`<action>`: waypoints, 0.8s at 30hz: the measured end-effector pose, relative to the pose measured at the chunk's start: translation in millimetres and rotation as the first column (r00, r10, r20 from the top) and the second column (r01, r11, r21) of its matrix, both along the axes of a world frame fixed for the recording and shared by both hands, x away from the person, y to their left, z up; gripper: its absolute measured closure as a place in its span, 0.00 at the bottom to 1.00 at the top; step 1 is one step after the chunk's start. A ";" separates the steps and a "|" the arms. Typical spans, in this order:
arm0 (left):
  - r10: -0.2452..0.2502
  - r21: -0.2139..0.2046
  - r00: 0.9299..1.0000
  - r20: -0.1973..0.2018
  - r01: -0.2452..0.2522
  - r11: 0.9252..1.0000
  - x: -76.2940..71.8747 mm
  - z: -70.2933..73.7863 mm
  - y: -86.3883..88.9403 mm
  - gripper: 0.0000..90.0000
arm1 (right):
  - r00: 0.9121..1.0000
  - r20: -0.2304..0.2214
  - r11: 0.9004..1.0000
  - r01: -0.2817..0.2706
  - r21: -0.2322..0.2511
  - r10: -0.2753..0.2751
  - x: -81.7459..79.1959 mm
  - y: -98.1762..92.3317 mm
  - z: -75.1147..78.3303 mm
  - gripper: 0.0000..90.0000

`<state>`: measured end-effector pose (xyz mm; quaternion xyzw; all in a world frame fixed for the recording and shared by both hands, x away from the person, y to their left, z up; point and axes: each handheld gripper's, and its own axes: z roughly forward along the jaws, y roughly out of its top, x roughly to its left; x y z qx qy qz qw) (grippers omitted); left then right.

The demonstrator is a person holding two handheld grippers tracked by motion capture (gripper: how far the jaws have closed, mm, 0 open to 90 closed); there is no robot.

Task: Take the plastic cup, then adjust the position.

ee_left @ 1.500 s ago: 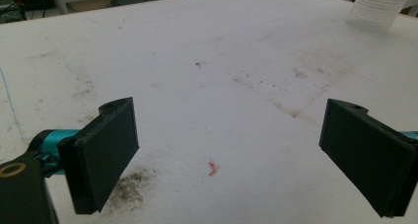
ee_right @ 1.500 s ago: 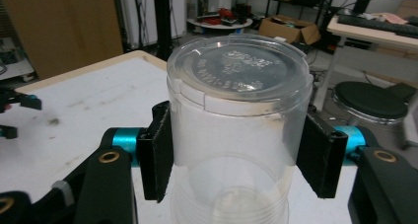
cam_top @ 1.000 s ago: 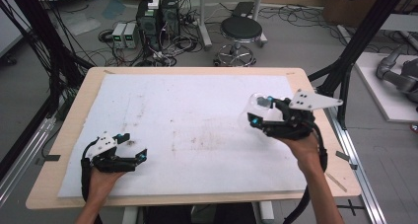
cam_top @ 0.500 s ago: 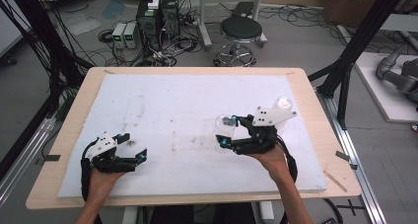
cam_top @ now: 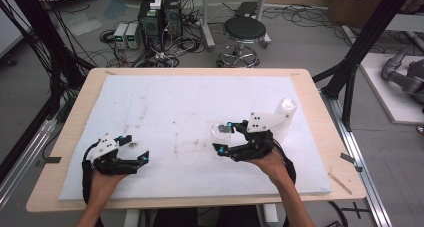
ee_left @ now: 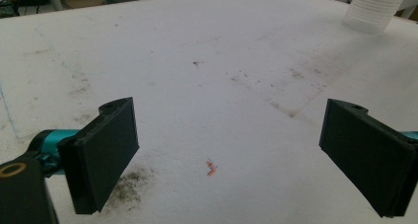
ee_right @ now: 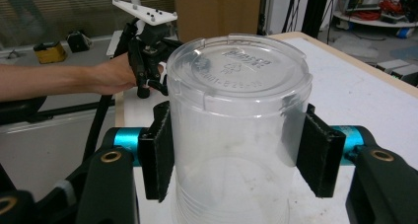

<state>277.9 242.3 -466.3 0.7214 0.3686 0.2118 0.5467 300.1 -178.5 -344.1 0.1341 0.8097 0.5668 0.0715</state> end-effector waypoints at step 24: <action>-0.127 -0.060 0.990 0.055 0.131 0.990 -3.4 28.3 -0.9 0.09 | 0.999 -0.014 0.999 -0.038 0.006 0.038 7.7 1.3 -0.3 0.45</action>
